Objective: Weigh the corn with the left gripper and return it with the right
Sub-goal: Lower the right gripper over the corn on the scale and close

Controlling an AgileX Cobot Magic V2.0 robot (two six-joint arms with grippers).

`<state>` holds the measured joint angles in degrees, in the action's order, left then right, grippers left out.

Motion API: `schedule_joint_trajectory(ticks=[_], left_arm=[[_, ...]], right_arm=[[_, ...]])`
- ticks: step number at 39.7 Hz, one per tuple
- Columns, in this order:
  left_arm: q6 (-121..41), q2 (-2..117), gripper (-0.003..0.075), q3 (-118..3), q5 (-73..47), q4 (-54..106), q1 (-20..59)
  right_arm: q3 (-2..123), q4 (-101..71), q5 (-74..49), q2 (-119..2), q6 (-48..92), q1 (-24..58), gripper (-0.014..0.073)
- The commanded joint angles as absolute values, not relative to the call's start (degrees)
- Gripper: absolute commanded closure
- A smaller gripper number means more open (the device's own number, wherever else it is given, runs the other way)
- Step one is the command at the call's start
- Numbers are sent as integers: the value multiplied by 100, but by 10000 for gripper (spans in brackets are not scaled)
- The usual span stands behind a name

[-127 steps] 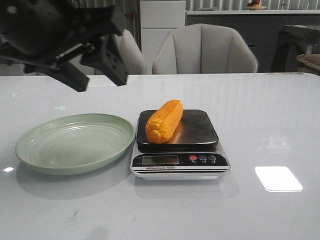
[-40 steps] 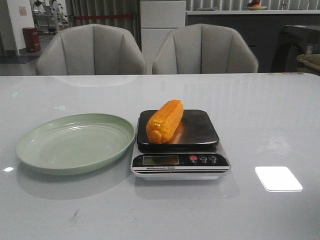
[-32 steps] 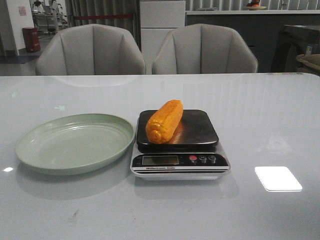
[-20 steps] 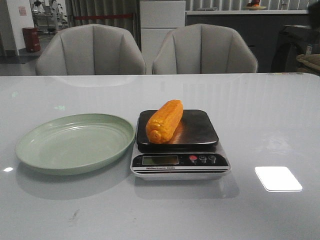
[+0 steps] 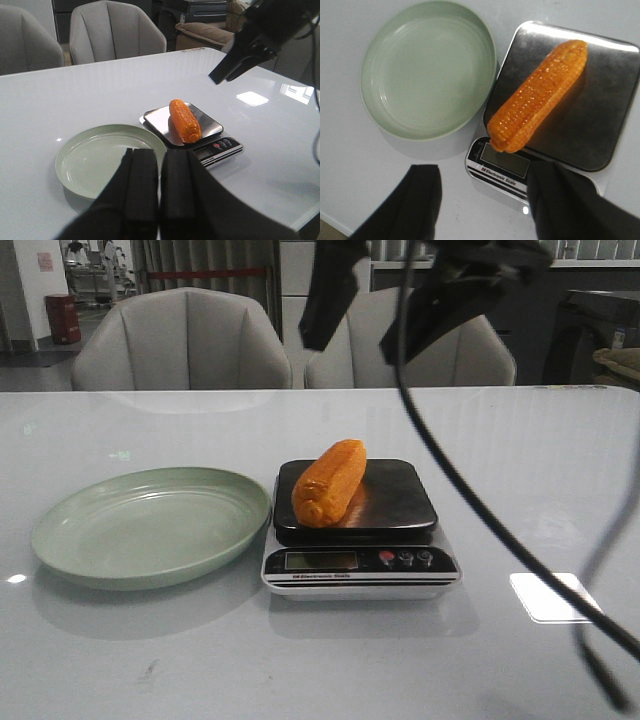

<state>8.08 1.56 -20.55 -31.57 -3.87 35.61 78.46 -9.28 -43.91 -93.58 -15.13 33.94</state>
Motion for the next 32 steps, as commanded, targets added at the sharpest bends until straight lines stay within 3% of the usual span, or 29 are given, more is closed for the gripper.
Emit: schedule_joint_trajectory(ticks=[1,8,15,32], left_arm=[[819,228,607,-2193,-2737,-408,3579],[819,228,607,-2193,-2737,-408,3579],[819,217,607,-2193,-2737,-408,3579],[819,217,607,-2193,-2737,-408,3579]], right_arm=[[8868,-826,-5038,-9941,-1707,3433,146],[10415,-53,-6594,-11243,-2756,3552,146],[11320,703,-7214,-11803,-3702,3790,146],[11445,727,-7352,-12024,-4958,3620,143]])
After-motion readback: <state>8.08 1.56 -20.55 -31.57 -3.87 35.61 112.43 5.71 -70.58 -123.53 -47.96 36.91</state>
